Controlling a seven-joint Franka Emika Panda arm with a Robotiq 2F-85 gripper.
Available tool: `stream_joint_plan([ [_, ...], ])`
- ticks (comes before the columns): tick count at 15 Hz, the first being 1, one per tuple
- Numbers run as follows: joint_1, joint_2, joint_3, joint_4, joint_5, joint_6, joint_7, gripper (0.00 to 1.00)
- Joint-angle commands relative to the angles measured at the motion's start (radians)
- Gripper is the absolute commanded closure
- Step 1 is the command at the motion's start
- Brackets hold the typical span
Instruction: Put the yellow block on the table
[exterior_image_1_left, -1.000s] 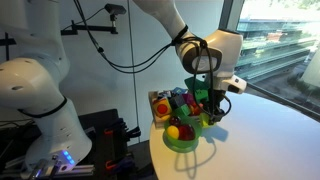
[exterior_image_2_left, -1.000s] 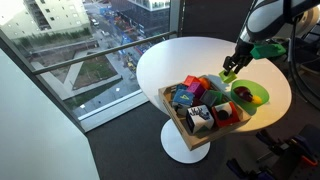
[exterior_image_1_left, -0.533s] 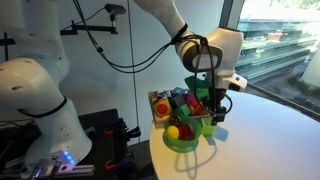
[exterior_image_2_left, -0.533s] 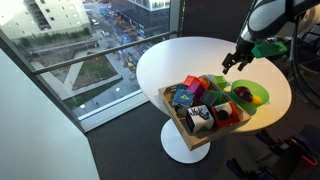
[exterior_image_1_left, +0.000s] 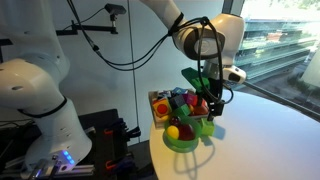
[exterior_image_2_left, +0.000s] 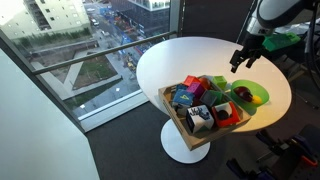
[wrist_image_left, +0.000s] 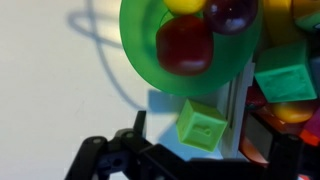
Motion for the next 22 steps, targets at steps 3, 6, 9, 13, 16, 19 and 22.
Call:
stream_joint_plan([
  [3, 0.01, -0.134, -0.011, -0.025, -0.076, -0.211, 0.021, 0.0],
  [6, 0.011, -0.191, -0.008, -0.034, -0.098, -0.294, 0.027, 0.0],
  [9, 0.014, -0.26, -0.004, -0.058, -0.129, -0.345, 0.041, 0.0],
  [13, 0.015, -0.355, -0.002, -0.096, -0.147, -0.379, 0.033, 0.0],
  [16, 0.012, -0.427, -0.004, -0.122, -0.143, -0.407, 0.021, 0.0],
  [19, 0.01, -0.48, -0.007, -0.141, -0.137, -0.412, 0.019, 0.0],
  [22, 0.014, -0.46, -0.01, -0.129, -0.125, -0.399, 0.015, 0.0],
])
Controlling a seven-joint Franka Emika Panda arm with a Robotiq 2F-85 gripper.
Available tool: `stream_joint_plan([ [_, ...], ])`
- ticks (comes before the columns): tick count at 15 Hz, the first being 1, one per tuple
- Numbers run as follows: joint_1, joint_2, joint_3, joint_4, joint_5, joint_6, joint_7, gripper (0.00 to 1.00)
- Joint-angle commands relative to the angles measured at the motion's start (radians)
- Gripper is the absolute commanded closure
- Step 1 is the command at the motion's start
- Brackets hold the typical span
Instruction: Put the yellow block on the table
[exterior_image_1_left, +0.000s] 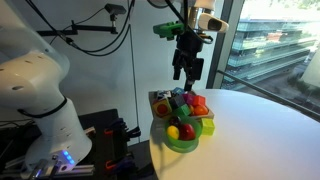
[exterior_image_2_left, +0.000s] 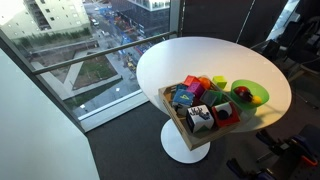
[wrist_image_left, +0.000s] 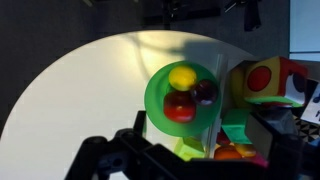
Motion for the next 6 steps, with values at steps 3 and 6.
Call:
stream_joint_plan([
  [3, 0.008, -0.004, -0.008, -0.003, -0.002, -0.002, 0.002, 0.0],
  [6, 0.008, 0.005, -0.008, -0.003, -0.002, -0.001, 0.002, 0.0],
])
